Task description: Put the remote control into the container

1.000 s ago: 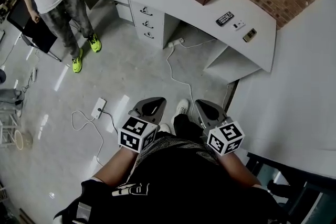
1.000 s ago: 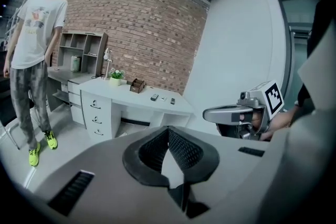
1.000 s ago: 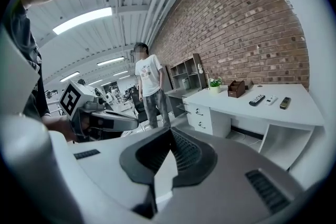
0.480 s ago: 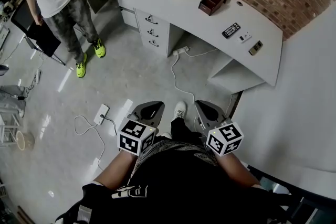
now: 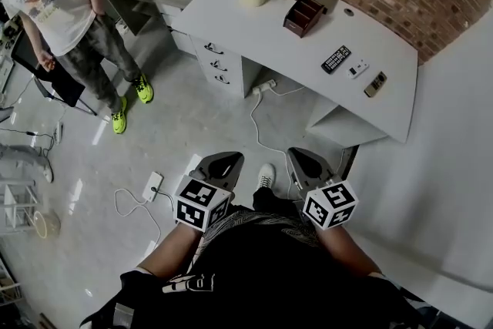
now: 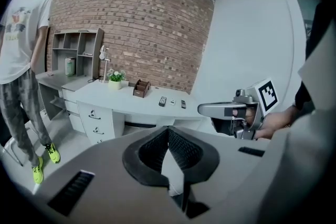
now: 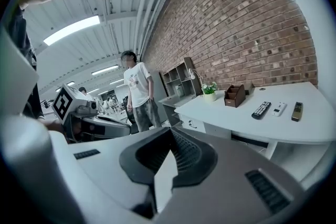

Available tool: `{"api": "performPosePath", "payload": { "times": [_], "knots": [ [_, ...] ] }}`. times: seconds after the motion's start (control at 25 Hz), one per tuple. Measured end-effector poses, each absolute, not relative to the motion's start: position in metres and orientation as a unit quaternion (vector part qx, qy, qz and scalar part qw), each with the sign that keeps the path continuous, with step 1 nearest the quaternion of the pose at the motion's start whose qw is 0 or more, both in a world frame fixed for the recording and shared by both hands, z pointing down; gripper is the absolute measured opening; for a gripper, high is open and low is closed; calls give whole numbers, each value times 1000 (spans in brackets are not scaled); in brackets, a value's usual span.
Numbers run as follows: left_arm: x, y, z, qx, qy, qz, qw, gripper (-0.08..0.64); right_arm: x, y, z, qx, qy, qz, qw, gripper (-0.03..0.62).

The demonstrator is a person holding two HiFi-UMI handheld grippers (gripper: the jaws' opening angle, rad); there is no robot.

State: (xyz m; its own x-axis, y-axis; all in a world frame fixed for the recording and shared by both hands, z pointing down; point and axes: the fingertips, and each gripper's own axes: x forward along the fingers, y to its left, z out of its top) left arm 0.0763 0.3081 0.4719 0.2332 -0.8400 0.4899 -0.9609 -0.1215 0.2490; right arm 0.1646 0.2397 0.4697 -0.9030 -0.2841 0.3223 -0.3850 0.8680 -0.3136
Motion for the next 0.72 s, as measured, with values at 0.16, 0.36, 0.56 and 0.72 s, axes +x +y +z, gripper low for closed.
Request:
{"api": "performPosePath", "payload": {
  "times": [0.16,0.36,0.56,0.72],
  "knots": [
    [69,270,463,745,-604,119,258,5,162,205,467,184,-954,198,126,8],
    [48,222,448,743,-603,94,274,5,158,153,462,199,-952,206,108,8],
    [40,183,444,743,-609,119,251,5,153,107,460,207,-951,210,91,8],
    [33,160,437,744,-613,130,232,5,143,77,458,207,-952,211,79,8]
  ]
}}
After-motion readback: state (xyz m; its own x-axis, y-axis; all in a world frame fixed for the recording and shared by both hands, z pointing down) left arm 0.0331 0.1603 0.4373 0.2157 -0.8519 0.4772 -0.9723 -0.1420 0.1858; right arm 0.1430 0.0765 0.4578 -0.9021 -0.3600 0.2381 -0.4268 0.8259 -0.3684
